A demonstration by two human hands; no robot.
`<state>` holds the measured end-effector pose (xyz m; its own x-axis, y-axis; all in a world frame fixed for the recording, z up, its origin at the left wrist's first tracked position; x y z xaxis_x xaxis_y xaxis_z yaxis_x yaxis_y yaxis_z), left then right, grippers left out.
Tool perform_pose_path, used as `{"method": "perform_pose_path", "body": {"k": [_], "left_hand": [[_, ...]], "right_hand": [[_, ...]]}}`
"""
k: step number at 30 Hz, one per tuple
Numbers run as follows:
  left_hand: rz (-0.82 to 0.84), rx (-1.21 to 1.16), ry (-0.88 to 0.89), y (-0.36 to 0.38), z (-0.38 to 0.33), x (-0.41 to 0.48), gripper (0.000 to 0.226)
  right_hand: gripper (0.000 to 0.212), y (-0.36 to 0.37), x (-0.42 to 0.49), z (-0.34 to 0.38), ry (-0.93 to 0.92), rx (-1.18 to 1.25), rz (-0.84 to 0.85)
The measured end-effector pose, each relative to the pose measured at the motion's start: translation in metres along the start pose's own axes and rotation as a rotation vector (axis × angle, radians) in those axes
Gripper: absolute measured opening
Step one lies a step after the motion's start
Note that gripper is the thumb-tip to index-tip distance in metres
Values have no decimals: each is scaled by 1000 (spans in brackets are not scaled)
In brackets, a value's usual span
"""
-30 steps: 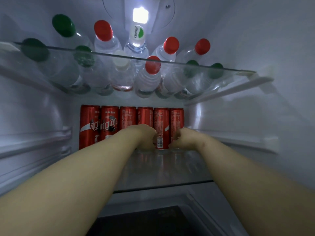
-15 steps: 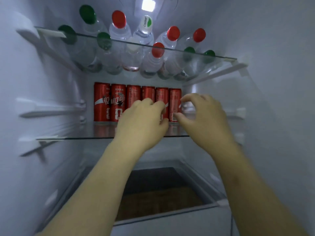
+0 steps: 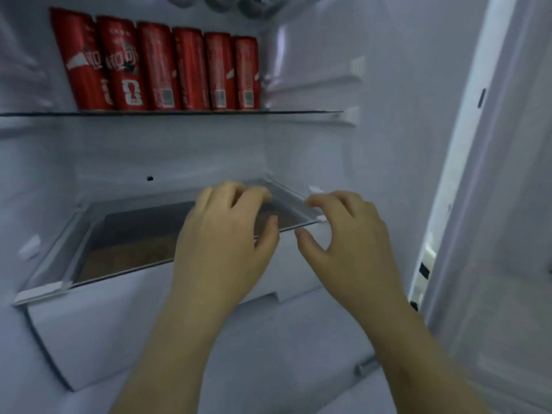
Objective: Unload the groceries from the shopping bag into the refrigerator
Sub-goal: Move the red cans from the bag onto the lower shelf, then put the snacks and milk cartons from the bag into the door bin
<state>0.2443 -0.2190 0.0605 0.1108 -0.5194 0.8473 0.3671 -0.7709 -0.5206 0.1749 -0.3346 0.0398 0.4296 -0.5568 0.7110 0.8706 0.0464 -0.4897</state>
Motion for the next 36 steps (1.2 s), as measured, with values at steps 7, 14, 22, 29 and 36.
{"method": "perform_pose_path", "body": {"k": [7, 14, 22, 29, 36], "left_hand": [[189, -197, 45, 61, -58, -60, 27], [386, -399, 229, 103, -165, -107, 36], [556, -634, 393, 121, -347, -141, 34], [573, -860, 645, 95, -548, -156, 29], [619, -1050, 925, 36, -720, -192, 29]], "right_hand": [[36, -4, -79, -74, 215, -127, 119], [35, -48, -159, -153, 481, -227, 224], [37, -190, -265, -248, 774, -417, 207], [36, -353, -370, -305, 1065, -549, 62], [37, -491, -475, -319, 1340, -643, -156]]}}
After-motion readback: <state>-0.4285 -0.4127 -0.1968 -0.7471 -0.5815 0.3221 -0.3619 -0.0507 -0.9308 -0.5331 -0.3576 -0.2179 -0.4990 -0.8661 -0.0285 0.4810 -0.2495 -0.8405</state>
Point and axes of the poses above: each hand's wrist, its own x-axis towards the middle knuckle, its own y-axis out of the palm, z = x × y, the point moved 9 cm from there along x, towards the middle knuckle, and after that the axes turned 14 degrees about y, right-handed, at the moved point
